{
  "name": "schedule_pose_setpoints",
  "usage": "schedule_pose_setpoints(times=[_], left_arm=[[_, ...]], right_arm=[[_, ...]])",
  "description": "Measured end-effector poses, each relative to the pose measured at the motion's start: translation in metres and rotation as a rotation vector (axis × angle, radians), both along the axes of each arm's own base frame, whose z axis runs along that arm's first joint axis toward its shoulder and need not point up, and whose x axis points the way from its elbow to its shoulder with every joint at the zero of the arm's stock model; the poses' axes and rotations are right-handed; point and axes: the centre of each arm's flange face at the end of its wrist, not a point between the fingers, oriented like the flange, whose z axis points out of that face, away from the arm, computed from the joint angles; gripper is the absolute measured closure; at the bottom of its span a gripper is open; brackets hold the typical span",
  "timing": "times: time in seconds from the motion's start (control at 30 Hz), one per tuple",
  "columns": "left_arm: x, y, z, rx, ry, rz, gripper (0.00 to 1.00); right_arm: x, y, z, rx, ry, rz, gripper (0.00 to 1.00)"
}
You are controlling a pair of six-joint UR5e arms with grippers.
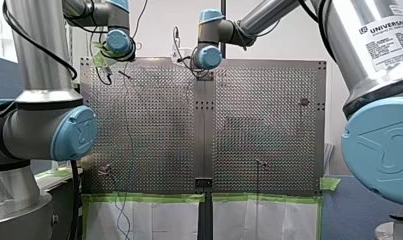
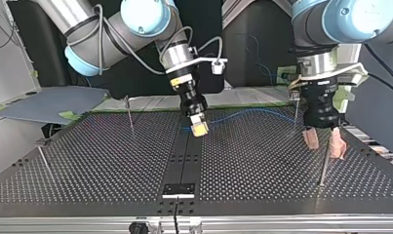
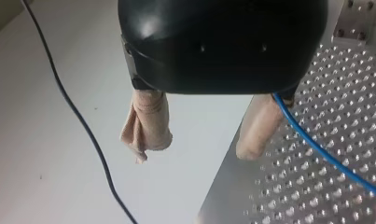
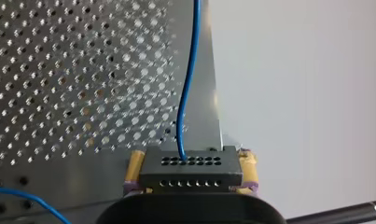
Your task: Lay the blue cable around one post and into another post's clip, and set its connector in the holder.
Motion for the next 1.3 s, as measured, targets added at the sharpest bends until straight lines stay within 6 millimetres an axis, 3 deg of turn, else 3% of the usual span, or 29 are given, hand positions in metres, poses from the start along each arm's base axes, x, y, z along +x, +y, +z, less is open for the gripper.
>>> schedule_pose_setpoints(times=[0.5,0.8,1.07,1.3], left_arm=[[0.015,0.041,0.007,-0.009,-0.019,0.003,0.00],[0.040,0.073,0.002,-0.009,-0.020,0.017,0.00],[0.052,0.105,0.017,-0.038,-0.096,0.066,0.00],[0.061,0.118,0.019,-0.049,-0.116,0.067,0.00]], right_arm=[[0.021,0.003,0.017,-0.020,-0.027,0.023,1.00],[0.033,0.005,0.023,-0.028,-0.041,0.028,1.00],[0.050,0.005,0.018,-0.021,-0.024,0.040,1.00],[0.061,0.003,0.015,-0.022,-0.026,0.047,1.00]])
